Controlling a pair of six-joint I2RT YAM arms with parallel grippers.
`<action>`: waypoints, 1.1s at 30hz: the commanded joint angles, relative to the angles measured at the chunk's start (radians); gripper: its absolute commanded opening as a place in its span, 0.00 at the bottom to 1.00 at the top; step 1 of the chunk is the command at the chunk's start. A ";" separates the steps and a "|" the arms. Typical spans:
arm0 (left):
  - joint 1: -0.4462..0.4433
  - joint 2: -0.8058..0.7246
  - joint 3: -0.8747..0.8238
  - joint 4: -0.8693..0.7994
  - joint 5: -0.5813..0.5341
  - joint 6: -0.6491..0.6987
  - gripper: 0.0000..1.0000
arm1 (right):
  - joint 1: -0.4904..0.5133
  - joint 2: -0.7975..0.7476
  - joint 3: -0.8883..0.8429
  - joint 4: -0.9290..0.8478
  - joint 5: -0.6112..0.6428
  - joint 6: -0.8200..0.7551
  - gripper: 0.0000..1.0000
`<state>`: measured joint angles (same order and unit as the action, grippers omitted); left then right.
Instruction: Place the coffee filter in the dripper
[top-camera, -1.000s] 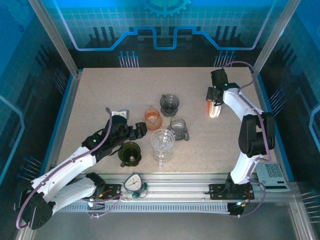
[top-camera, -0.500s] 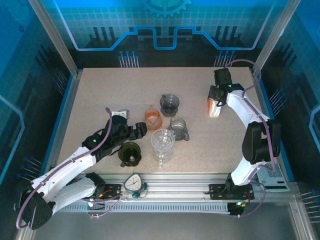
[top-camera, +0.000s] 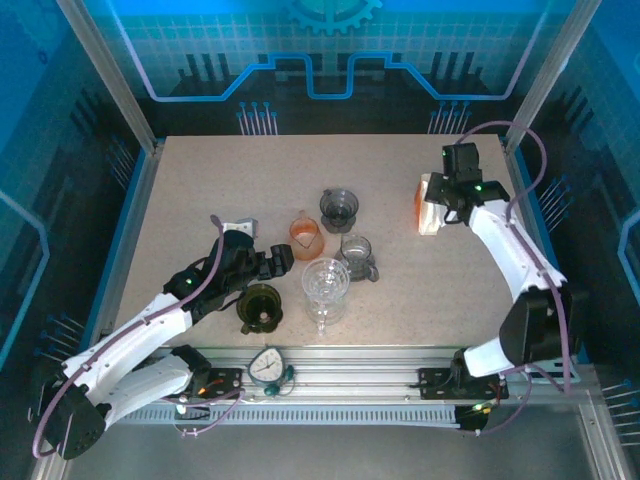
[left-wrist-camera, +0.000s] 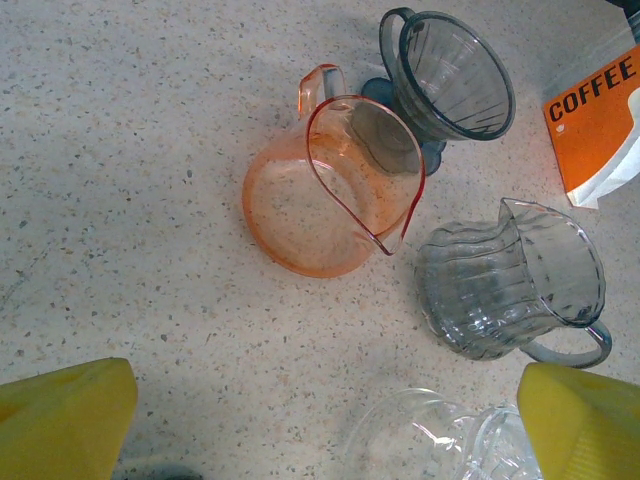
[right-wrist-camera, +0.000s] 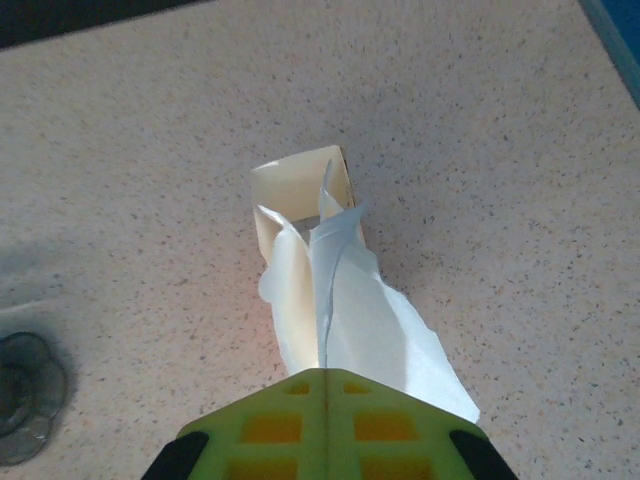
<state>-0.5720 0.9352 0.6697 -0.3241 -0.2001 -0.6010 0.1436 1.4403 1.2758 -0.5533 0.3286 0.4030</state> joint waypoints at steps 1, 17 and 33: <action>0.004 -0.001 0.025 -0.010 0.021 -0.016 0.99 | 0.028 -0.108 -0.031 -0.010 -0.034 0.009 0.00; 0.005 -0.037 0.095 -0.116 0.190 -0.030 0.99 | 0.431 -0.448 -0.040 -0.266 -0.312 -0.018 0.00; 0.010 -0.107 0.129 -0.214 0.226 -0.048 0.99 | 0.800 -0.183 0.347 -0.642 -0.251 -0.059 0.00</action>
<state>-0.5713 0.8474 0.7712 -0.5083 -0.0006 -0.6308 0.9188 1.2140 1.5612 -1.0878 0.0563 0.3672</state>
